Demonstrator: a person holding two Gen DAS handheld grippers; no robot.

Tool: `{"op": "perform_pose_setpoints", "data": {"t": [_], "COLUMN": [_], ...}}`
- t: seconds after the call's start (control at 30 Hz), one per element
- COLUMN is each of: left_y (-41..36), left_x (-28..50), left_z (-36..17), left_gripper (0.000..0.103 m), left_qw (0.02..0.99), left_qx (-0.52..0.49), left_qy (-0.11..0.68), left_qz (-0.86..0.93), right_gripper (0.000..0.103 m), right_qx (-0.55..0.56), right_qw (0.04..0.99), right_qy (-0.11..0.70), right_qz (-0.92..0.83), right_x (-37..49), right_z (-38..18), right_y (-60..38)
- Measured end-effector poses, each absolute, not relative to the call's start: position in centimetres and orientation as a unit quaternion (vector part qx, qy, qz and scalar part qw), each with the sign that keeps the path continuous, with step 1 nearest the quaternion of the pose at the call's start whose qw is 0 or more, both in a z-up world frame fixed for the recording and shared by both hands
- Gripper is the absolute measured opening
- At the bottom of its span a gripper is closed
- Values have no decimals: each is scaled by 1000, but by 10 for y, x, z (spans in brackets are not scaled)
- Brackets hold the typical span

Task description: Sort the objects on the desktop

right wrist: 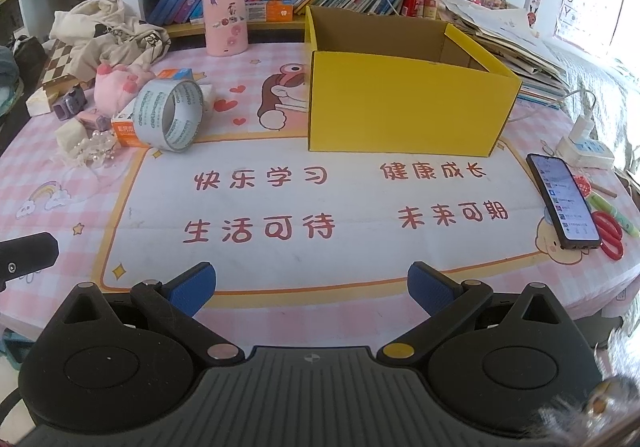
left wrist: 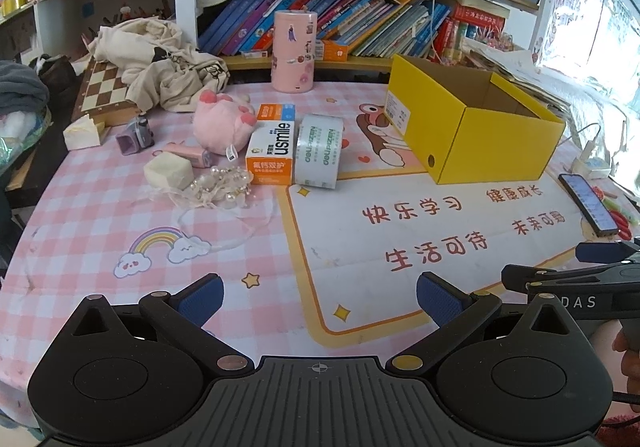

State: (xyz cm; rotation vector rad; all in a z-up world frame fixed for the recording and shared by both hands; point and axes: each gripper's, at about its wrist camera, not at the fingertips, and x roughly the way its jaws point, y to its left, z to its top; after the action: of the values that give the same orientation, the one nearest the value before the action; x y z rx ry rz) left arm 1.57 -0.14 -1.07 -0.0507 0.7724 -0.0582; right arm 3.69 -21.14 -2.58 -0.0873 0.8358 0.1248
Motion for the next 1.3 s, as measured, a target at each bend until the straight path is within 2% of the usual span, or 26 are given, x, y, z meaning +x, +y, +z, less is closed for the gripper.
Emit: {"op": "perform_pose_setpoints", "data": {"t": [1.03,1.3], "left_y": [-2,-8], "left_x": [19,9], "left_z": [-2,6], "left_gripper": [103,103], "left_qw": [943,955], "left_qx": [-6,0], "left_qy": [332,297], "left_qz": [-17,-23], "right_gripper": [103,103], "right_qx": [-75,-79], "right_qw": [913,926], "right_qy": [395,358], "right_qz": [70,89], "right_x": [46,42], "right_z": [-17,-8], "right_y": [-201,-205]}}
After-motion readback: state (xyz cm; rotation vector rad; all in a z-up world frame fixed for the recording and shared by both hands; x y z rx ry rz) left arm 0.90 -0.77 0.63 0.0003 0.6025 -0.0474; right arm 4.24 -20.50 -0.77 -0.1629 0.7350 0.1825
